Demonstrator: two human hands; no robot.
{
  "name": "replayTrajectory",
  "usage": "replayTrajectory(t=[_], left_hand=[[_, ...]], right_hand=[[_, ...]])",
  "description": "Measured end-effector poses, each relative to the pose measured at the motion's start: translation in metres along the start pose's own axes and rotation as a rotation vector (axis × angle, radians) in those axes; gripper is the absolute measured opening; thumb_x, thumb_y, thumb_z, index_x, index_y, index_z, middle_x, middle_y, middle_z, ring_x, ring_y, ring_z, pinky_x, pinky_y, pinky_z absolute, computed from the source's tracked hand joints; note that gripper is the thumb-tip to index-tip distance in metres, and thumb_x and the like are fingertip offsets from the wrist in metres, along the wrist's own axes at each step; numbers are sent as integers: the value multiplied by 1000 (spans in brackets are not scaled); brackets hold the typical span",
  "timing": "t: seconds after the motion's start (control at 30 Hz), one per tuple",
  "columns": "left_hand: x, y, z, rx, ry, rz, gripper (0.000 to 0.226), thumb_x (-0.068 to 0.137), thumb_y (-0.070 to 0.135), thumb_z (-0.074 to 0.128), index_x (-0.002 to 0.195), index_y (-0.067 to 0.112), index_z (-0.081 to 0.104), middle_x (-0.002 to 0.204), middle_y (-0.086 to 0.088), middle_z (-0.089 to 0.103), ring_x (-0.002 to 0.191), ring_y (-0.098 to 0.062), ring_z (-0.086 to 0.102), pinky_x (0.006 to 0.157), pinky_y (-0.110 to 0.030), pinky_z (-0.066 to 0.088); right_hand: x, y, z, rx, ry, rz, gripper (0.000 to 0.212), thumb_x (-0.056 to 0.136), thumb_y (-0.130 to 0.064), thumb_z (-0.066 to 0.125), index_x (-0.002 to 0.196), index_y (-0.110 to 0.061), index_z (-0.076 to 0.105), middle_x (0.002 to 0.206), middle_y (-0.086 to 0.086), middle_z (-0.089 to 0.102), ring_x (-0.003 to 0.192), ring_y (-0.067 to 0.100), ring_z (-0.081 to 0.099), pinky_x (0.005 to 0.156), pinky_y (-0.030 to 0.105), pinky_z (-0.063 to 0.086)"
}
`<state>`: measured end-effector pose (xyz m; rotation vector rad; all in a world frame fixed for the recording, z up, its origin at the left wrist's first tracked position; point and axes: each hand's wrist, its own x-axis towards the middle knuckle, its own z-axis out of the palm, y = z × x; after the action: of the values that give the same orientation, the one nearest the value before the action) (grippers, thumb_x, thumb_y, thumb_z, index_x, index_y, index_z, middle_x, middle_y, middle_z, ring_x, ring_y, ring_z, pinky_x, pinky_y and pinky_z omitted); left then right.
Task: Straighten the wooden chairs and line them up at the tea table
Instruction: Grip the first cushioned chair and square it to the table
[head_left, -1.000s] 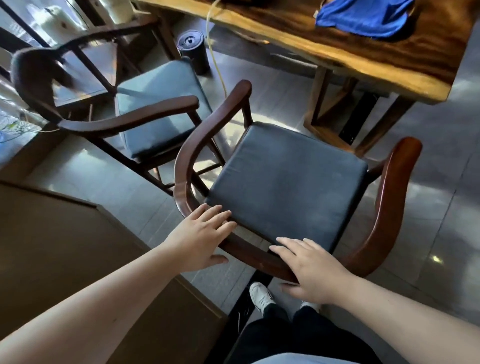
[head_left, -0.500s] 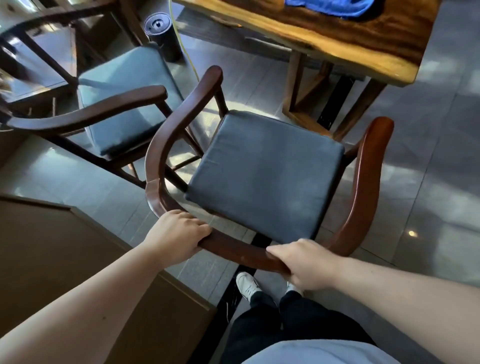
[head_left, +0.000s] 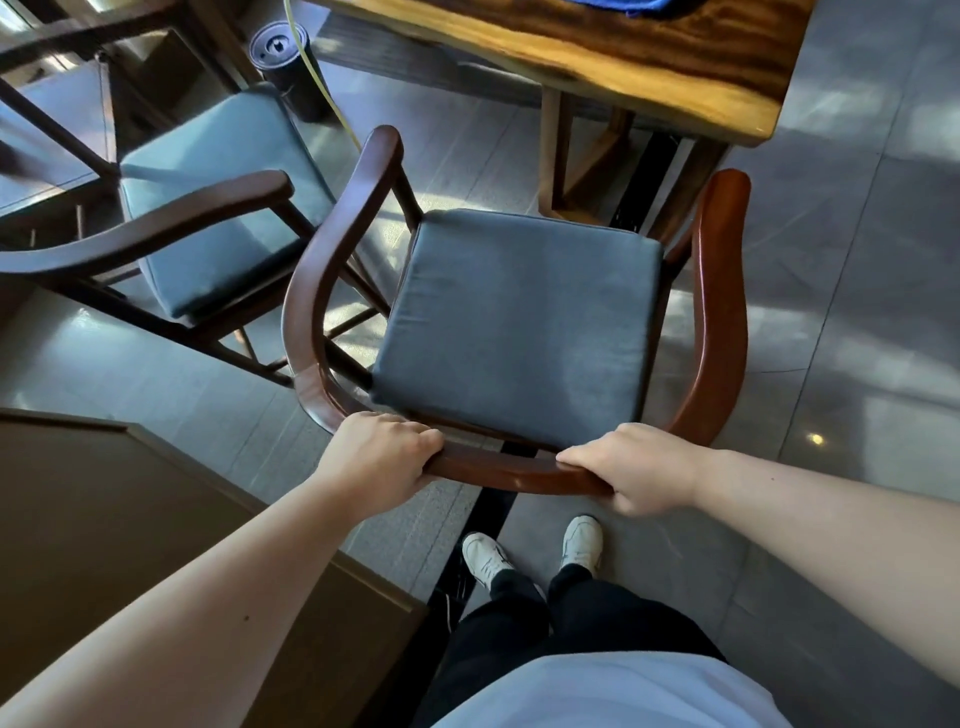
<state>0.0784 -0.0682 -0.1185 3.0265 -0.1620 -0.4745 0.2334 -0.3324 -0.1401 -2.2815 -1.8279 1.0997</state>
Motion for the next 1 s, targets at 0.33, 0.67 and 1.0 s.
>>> replayTrajectory(t=[0.33, 0.67, 1.0], left_hand=[[-13, -28, -3, -56, 95, 95, 26, 80, 47, 63, 92, 24, 66, 82, 10, 68, 80, -18, 64, 67, -35, 55], [2, -91, 2, -62, -36, 373, 18, 85, 41, 54, 92, 27, 63, 80, 12, 68, 72, -13, 66, 55, -31, 55], [29, -164, -18, -14, 24, 377, 18, 71, 31, 76, 83, 23, 64, 70, 9, 66, 65, -18, 66, 51, -32, 54]], right_hand=[[-3, -7, 11, 69, 56, 129, 53, 68, -29, 40, 120, -29, 53, 113, -7, 69, 100, 24, 64, 79, 41, 52], [25, -68, 13, 179, 310, 296, 40, 80, -41, 53, 117, -27, 61, 115, -8, 70, 103, 24, 65, 82, 44, 53], [83, -87, -13, 210, 475, 382, 23, 76, -38, 56, 94, -26, 63, 90, -7, 72, 82, 28, 67, 62, 37, 51]])
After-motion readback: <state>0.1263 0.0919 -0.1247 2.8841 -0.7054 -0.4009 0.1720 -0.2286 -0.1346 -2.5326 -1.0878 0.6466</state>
